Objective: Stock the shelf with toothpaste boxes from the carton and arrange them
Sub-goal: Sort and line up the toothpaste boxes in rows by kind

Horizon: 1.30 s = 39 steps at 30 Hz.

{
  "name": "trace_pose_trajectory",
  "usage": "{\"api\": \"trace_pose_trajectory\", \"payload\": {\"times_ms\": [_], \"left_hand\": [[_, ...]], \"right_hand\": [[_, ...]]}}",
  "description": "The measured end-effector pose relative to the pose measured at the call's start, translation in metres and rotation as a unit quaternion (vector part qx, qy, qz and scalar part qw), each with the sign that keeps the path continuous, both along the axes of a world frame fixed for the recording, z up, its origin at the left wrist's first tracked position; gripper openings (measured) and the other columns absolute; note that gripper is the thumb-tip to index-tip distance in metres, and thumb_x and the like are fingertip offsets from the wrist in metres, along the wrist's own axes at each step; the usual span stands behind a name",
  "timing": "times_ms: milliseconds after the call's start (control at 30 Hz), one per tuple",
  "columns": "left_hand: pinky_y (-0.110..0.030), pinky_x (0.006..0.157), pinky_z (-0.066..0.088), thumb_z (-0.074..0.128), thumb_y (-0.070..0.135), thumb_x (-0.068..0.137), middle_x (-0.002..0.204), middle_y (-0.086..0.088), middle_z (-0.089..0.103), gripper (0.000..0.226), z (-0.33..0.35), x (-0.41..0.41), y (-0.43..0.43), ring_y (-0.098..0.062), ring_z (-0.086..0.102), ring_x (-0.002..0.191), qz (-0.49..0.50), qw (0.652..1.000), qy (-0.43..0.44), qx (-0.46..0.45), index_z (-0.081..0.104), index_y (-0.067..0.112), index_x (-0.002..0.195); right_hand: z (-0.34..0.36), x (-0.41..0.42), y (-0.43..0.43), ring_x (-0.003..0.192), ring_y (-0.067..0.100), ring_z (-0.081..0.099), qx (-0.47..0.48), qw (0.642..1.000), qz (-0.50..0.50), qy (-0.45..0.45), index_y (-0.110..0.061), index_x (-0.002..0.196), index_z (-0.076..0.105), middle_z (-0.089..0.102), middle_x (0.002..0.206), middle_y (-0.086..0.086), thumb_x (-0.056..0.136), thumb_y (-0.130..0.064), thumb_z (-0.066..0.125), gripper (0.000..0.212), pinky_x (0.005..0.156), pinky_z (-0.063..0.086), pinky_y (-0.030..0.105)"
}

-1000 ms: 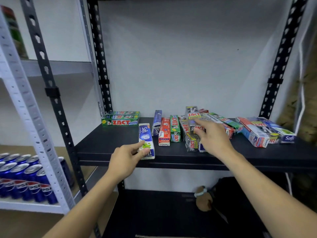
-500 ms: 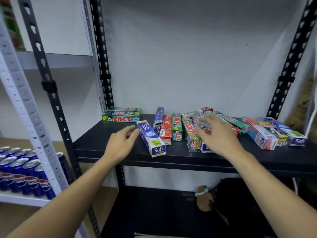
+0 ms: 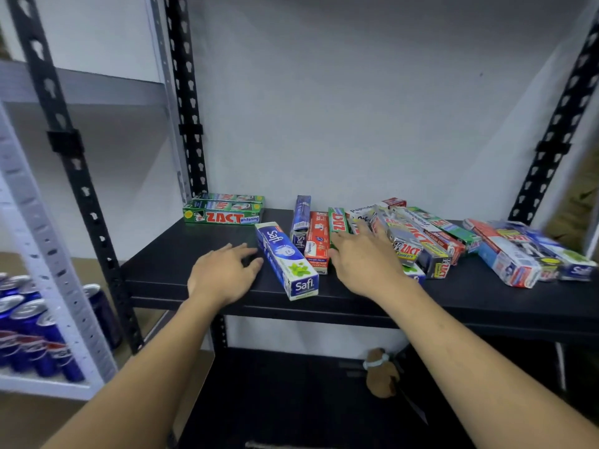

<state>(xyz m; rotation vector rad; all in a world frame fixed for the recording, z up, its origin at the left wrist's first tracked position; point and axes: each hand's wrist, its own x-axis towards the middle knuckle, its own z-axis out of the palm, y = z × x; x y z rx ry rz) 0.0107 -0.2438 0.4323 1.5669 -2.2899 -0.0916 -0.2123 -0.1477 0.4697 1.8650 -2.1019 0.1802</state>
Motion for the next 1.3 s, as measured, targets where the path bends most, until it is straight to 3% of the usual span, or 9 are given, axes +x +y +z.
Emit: {"api": "trace_pose_trajectory", "payload": {"times_ms": [200, 367, 467, 667, 933, 1033, 1133, 1200, 1300], "left_hand": [[-0.039, 0.109, 0.035, 0.036, 0.058, 0.099, 0.155, 0.016, 0.039, 0.049, -0.001, 0.001, -0.001, -0.015, 0.031, 0.146, 0.002, 1.0, -0.001, -0.003, 0.048, 0.039, 0.143], [-0.04, 0.109, 0.035, 0.035, 0.058, 0.1, 0.155, 0.015, 0.039, 0.049, 0.0, 0.001, 0.001, -0.016, 0.03, 0.147, 0.003, 1.0, -0.004, 0.003, 0.047, 0.039, 0.144], [-0.04, 0.11, 0.035, 0.035, 0.058, 0.1, 0.155, 0.014, 0.039, 0.049, 0.0, 0.001, 0.002, -0.017, 0.031, 0.146, 0.003, 1.0, -0.003, 0.007, 0.047, 0.039, 0.144], [-0.042, 0.11, 0.035, 0.035, 0.058, 0.1, 0.156, 0.013, 0.039, 0.049, -0.001, 0.002, 0.003, -0.018, 0.03, 0.147, 0.004, 1.0, 0.004, 0.013, 0.048, 0.039, 0.144], [-0.042, 0.11, 0.035, 0.034, 0.057, 0.101, 0.156, 0.01, 0.038, 0.048, 0.001, 0.002, 0.007, -0.02, 0.03, 0.147, 0.002, 1.0, 0.001, 0.022, 0.046, 0.038, 0.144], [-0.043, 0.108, 0.037, 0.034, 0.057, 0.101, 0.156, 0.011, 0.039, 0.048, 0.0, 0.003, 0.006, -0.02, 0.031, 0.146, 0.001, 1.0, 0.002, 0.021, 0.046, 0.04, 0.143], [-0.043, 0.107, 0.038, 0.034, 0.058, 0.1, 0.155, 0.012, 0.039, 0.048, -0.002, 0.003, 0.004, -0.02, 0.032, 0.146, 0.003, 1.0, 0.004, 0.02, 0.047, 0.04, 0.143], [-0.043, 0.106, 0.039, 0.034, 0.059, 0.1, 0.155, 0.012, 0.04, 0.049, -0.003, 0.004, 0.003, -0.02, 0.033, 0.145, 0.004, 1.0, 0.005, 0.018, 0.047, 0.04, 0.143], [-0.044, 0.105, 0.039, 0.034, 0.059, 0.1, 0.155, 0.011, 0.04, 0.049, -0.003, 0.004, 0.004, -0.021, 0.033, 0.145, 0.004, 1.0, 0.004, 0.018, 0.047, 0.04, 0.143]], "right_hand": [[-0.006, 0.0, 0.009, 0.14, 0.027, 0.032, -0.019, 1.0, 0.003, -0.002, -0.018, 0.126, 0.058, 0.059, 0.134, 0.0, 0.103, -0.039, 0.034, 0.039, 0.118, 0.015, 0.051], [-0.019, -0.002, 0.037, 0.115, 0.022, 0.053, -0.106, 0.992, 0.047, -0.041, -0.019, 0.102, 0.064, 0.068, 0.104, -0.003, 0.1, -0.036, 0.042, 0.028, 0.12, 0.015, 0.048], [-0.028, 0.0, 0.06, 0.117, 0.02, 0.057, -0.17, 0.98, 0.07, -0.079, -0.018, 0.108, 0.071, 0.07, 0.114, -0.004, 0.098, -0.033, 0.051, 0.027, 0.122, 0.01, 0.04], [-0.05, 0.008, 0.095, 0.119, 0.012, 0.058, -0.253, 0.953, 0.062, -0.157, -0.021, 0.119, 0.07, 0.066, 0.125, -0.008, 0.09, -0.042, 0.064, 0.036, 0.106, 0.042, 0.035], [-0.061, 0.027, 0.1, 0.124, 0.014, 0.057, -0.278, 0.93, -0.001, -0.243, -0.024, 0.127, 0.064, 0.054, 0.142, -0.005, 0.087, -0.04, 0.069, 0.043, 0.099, 0.049, 0.037], [-0.059, 0.027, 0.1, 0.108, 0.016, 0.067, -0.31, 0.913, 0.0, -0.267, -0.021, 0.123, 0.068, 0.059, 0.136, -0.001, 0.086, -0.033, 0.072, 0.039, 0.095, 0.053, 0.037], [-0.055, 0.025, 0.104, 0.076, 0.002, 0.067, -0.352, 0.886, 0.012, -0.302, -0.02, 0.119, 0.071, 0.062, 0.133, 0.0, 0.085, -0.03, 0.074, 0.036, 0.079, 0.058, 0.035], [-0.053, 0.023, 0.107, 0.077, 0.002, 0.065, -0.386, 0.863, 0.03, -0.325, -0.018, 0.118, 0.071, 0.065, 0.128, 0.001, 0.085, -0.027, 0.075, 0.034, 0.077, 0.059, 0.035], [-0.045, 0.02, 0.113, 0.063, 0.0, 0.05, -0.417, 0.837, 0.037, -0.352, -0.016, 0.116, 0.072, 0.068, 0.098, -0.005, 0.085, -0.024, 0.075, 0.032, 0.073, 0.06, 0.032]]}}
